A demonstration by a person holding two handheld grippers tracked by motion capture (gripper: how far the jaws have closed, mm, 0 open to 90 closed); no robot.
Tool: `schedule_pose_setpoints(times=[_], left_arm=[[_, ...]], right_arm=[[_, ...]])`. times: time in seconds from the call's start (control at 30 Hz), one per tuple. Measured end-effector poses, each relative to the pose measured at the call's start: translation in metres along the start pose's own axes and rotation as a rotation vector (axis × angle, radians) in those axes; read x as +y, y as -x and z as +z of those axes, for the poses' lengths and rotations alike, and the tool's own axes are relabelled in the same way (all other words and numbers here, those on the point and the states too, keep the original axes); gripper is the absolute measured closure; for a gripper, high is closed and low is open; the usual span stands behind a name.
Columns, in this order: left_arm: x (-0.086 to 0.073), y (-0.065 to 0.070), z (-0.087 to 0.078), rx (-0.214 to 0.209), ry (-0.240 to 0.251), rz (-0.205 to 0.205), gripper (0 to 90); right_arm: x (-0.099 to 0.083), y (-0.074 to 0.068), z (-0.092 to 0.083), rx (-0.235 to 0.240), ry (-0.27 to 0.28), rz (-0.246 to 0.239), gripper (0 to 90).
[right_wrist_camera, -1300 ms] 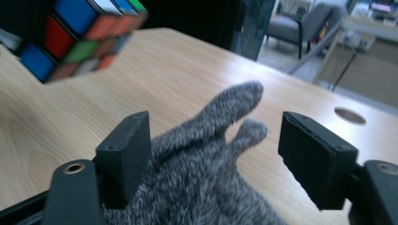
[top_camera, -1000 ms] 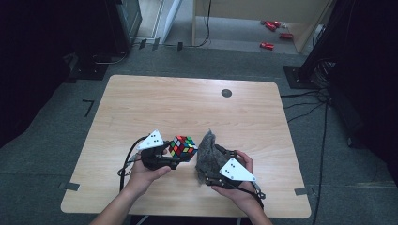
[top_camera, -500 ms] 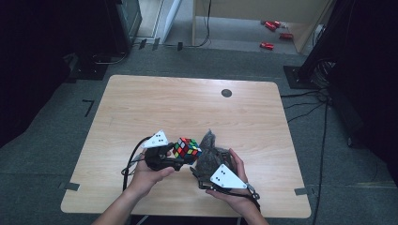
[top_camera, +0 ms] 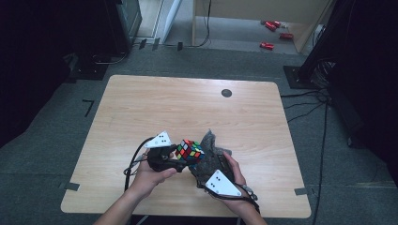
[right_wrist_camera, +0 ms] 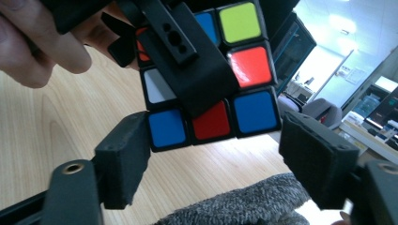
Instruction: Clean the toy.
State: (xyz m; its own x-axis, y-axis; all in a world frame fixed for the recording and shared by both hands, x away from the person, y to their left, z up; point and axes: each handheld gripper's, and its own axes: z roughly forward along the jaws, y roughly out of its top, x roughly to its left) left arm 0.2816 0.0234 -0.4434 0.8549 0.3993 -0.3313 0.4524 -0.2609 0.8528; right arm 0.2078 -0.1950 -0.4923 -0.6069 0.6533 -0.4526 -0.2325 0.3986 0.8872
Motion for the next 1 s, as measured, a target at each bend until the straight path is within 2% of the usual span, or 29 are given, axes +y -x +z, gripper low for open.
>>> schedule_pose_setpoints(times=[0.17,0.47,0.63,0.7,0.8,0.9,1.0], left_arm=[[-0.001,-0.001,0.001,-0.009,-0.018,0.008,34.9],[-0.003,-0.003,0.003,-0.019,-0.041,0.008,35.0],[-0.002,-0.003,0.003,-0.017,-0.045,-0.004,34.9],[-0.003,-0.001,0.005,-0.026,-0.061,0.002,34.9],[-0.004,0.004,0.011,-0.046,-0.083,0.008,34.9],[-0.003,0.005,0.012,-0.063,-0.091,-0.013,34.9],[-0.003,0.001,0.012,-0.099,-0.095,-0.048,34.8]], right_arm=[[-0.001,-0.001,-0.001,0.006,-0.001,-0.028,30.1],[-0.002,0.001,-0.002,0.045,0.002,-0.027,31.8],[-0.002,0.000,-0.002,0.042,0.004,-0.003,29.5],[0.000,-0.001,-0.001,0.045,0.014,0.012,26.7],[0.002,-0.003,0.000,0.043,0.014,-0.011,25.9],[0.002,-0.005,0.000,0.035,0.013,-0.040,30.5],[0.002,-0.005,-0.001,0.034,0.017,-0.052,31.9]])
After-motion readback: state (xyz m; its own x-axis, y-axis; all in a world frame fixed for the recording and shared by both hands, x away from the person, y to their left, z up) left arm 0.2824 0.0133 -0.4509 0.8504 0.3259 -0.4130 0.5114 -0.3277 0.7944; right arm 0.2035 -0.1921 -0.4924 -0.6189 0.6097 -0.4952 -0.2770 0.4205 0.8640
